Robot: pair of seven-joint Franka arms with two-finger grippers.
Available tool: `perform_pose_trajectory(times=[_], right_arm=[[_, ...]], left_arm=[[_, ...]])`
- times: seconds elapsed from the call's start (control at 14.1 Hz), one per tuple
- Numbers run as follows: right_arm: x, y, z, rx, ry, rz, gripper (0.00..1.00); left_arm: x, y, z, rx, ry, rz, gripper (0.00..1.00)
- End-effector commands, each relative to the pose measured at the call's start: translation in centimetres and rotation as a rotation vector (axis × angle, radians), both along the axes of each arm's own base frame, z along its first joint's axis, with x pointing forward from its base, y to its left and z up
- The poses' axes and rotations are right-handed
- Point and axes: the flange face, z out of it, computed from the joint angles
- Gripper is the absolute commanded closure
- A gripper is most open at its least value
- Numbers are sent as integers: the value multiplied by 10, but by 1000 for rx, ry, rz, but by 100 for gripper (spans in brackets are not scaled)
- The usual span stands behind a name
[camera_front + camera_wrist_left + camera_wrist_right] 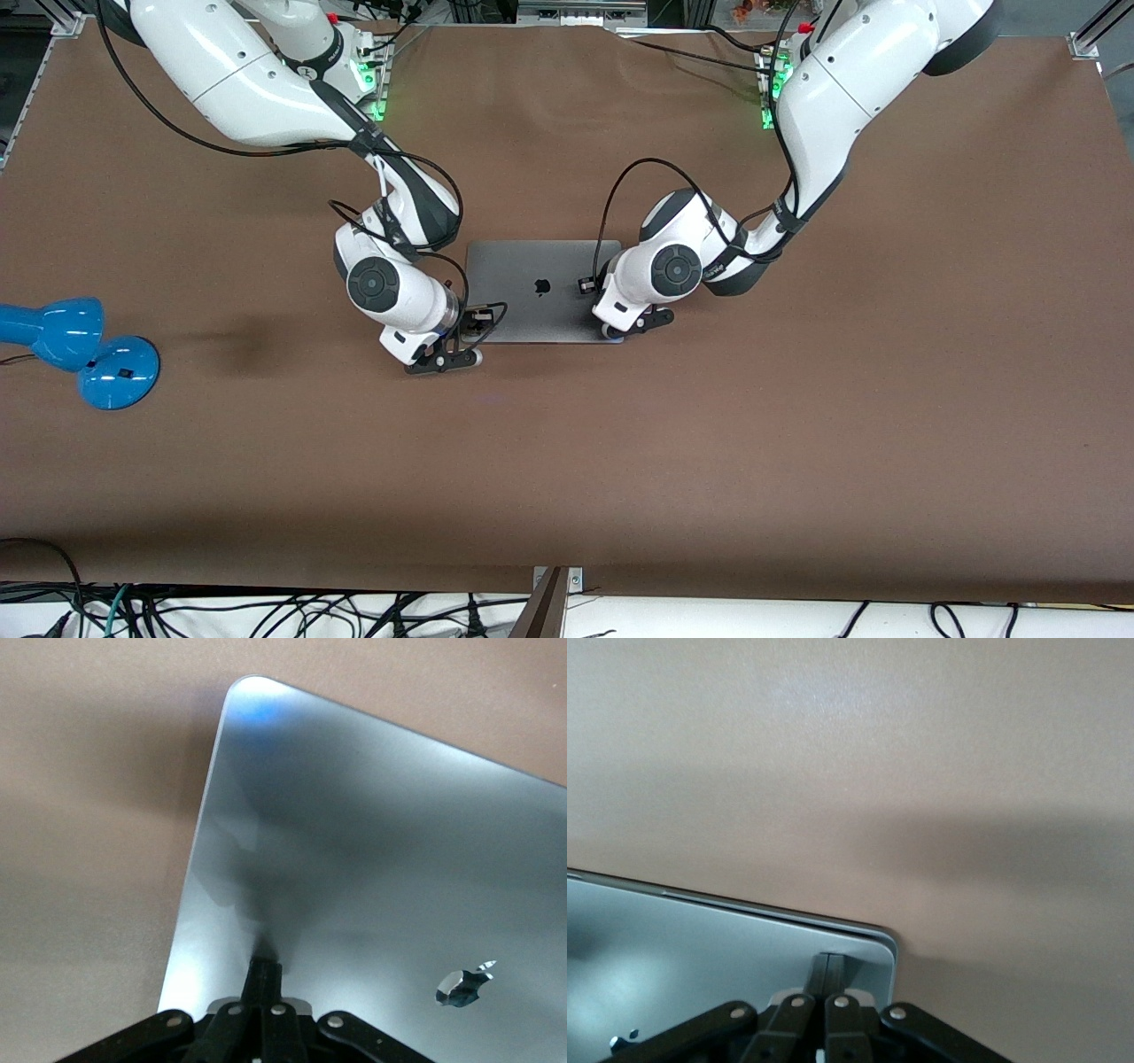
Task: Close laptop with both arms from behind
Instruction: 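Lift both grippers up off the closed laptop lid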
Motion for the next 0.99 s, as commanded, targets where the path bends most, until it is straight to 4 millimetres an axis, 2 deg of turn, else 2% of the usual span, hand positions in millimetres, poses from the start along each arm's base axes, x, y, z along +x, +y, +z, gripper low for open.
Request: perform_pose_trajectory(times=[0.0, 0.07, 0.14, 0.21, 0.28, 0.43, 0.64, 0.92], right_arm=[[8, 4, 19, 4, -31, 4, 88], [9, 4, 29, 2, -45, 7, 54], [10, 0, 40, -9, -43, 6, 39], [13, -8, 49, -25, -35, -9, 17], [17, -14, 66, -27, -53, -17, 1], [12, -17, 95, -63, -37, 2, 0], [7, -32, 148, -115, -35, -3, 0], [-4, -70, 244, -191, -57, -49, 0]], left_arm=[[7, -4, -13, -3, -51, -4, 100], [7, -4, -11, -3, -55, -5, 100], [10, -1, -8, 2, -65, -5, 100], [14, 4, -4, 9, -66, 0, 68], [16, 7, 4, 16, -69, 2, 4], [14, 12, 34, 74, -72, -64, 0], [14, 33, 95, 170, -72, -148, 0], [16, 96, 180, 208, -19, -306, 0]])
